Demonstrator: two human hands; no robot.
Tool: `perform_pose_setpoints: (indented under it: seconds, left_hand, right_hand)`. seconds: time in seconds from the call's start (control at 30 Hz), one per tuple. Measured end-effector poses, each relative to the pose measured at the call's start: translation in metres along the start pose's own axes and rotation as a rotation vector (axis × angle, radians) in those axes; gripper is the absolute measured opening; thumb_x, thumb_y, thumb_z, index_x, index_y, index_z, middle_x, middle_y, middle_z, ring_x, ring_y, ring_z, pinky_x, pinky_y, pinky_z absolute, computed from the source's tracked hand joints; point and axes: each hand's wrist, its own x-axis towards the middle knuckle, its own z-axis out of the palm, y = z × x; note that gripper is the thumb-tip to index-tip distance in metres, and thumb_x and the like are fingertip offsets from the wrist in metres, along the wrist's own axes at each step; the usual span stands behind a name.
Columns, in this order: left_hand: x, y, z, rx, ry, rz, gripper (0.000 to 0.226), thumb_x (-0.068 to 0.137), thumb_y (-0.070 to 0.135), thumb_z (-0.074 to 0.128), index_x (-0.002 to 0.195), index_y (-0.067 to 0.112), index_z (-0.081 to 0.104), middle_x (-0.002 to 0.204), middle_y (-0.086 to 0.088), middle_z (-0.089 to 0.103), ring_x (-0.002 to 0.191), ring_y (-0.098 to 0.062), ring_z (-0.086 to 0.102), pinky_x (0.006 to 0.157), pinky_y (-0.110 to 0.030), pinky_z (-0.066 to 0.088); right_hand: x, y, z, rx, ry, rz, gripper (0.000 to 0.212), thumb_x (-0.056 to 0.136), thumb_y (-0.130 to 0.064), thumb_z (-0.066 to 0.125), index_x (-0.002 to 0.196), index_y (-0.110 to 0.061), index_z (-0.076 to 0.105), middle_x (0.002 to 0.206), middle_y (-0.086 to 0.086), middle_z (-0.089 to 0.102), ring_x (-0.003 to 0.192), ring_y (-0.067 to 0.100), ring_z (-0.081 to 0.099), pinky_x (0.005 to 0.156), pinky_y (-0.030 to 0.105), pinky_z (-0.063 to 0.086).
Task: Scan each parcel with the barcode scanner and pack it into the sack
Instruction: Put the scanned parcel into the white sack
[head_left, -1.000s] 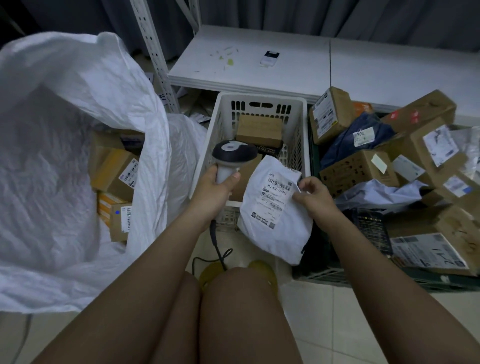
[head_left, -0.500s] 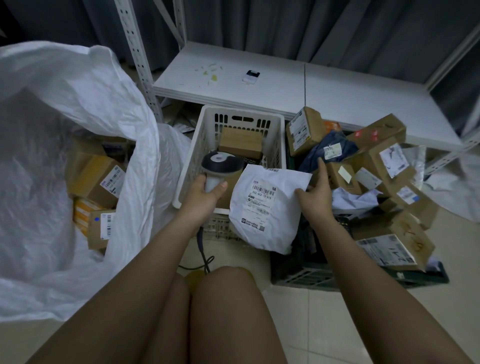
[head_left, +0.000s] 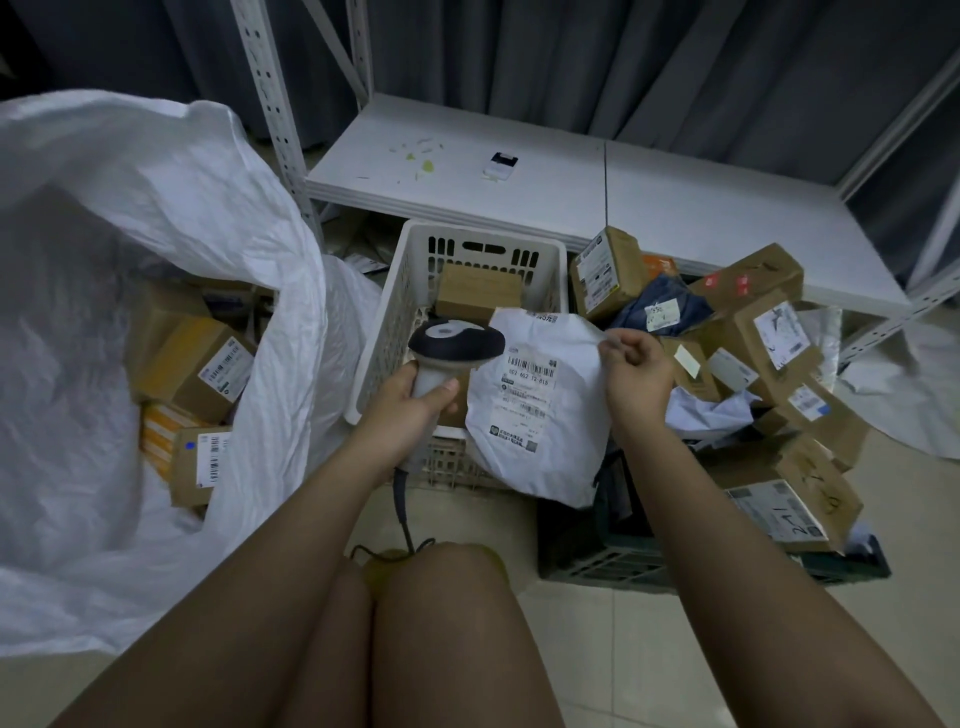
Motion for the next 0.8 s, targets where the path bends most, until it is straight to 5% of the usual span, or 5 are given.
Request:
perform_pose_setpoints:
  seconds: [0.1, 0.23, 0.4, 0.63, 0.8]
  left_hand:
    - [0.002, 0.000, -0.003, 0.003, -0.013, 0.005, 0.025, 0.094, 0.020, 0.060, 0.119, 0.017, 0.057, 0.101, 0.001, 0.067, 0.101, -0.018, 0.063, 0.093, -0.035, 0.047]
    - [0.001, 0.000, -0.002, 0.002, -0.035, 0.009, 0.034, 0.094, 0.019, 0.060, 0.127, 0.014, 0.054, 0.107, 0.000, 0.066, 0.103, -0.018, 0.061, 0.086, -0.029, 0.046]
    - [-0.002, 0.002, 0.000, 0.013, -0.122, 0.015, 0.029, 0.094, 0.014, 0.058, 0.123, 0.014, 0.052, 0.091, 0.007, 0.063, 0.082, -0.004, 0.060, 0.068, -0.014, 0.046]
    - [-0.003, -0.001, -0.002, 0.098, -0.219, 0.010, 0.018, 0.095, 0.020, 0.058, 0.110, 0.010, 0.058, 0.085, 0.004, 0.064, 0.080, -0.011, 0.061, 0.073, -0.025, 0.044]
    - [-0.004, -0.001, -0.002, 0.092, -0.240, 0.040, 0.014, 0.096, 0.016, 0.055, 0.110, 0.011, 0.055, 0.082, 0.005, 0.063, 0.070, 0.001, 0.061, 0.063, -0.009, 0.044]
  right_hand:
    - [0.008, -0.011, 0.004, 0.018, -0.003, -0.030, 0.011, 0.089, -0.002, 0.060, 0.089, -0.012, 0.064, 0.073, -0.009, 0.059, 0.057, -0.012, 0.052, 0.061, 0.003, 0.040]
    - [0.013, -0.017, 0.004, 0.015, 0.005, -0.029, 0.012, 0.089, -0.001, 0.059, 0.094, -0.010, 0.066, 0.076, -0.012, 0.060, 0.064, -0.007, 0.053, 0.063, 0.001, 0.039]
    - [0.015, -0.017, 0.002, 0.035, 0.037, -0.009, 0.013, 0.089, -0.001, 0.060, 0.095, -0.011, 0.066, 0.078, -0.013, 0.060, 0.070, -0.004, 0.053, 0.065, 0.001, 0.040]
    - [0.011, -0.013, 0.001, 0.044, 0.045, 0.009, 0.014, 0.090, 0.000, 0.059, 0.096, -0.009, 0.066, 0.080, -0.011, 0.060, 0.073, -0.002, 0.054, 0.068, 0.004, 0.042]
    - [0.010, -0.013, 0.000, 0.046, 0.043, 0.016, 0.013, 0.090, -0.001, 0.059, 0.094, -0.011, 0.065, 0.081, -0.010, 0.061, 0.074, -0.002, 0.054, 0.065, 0.002, 0.042]
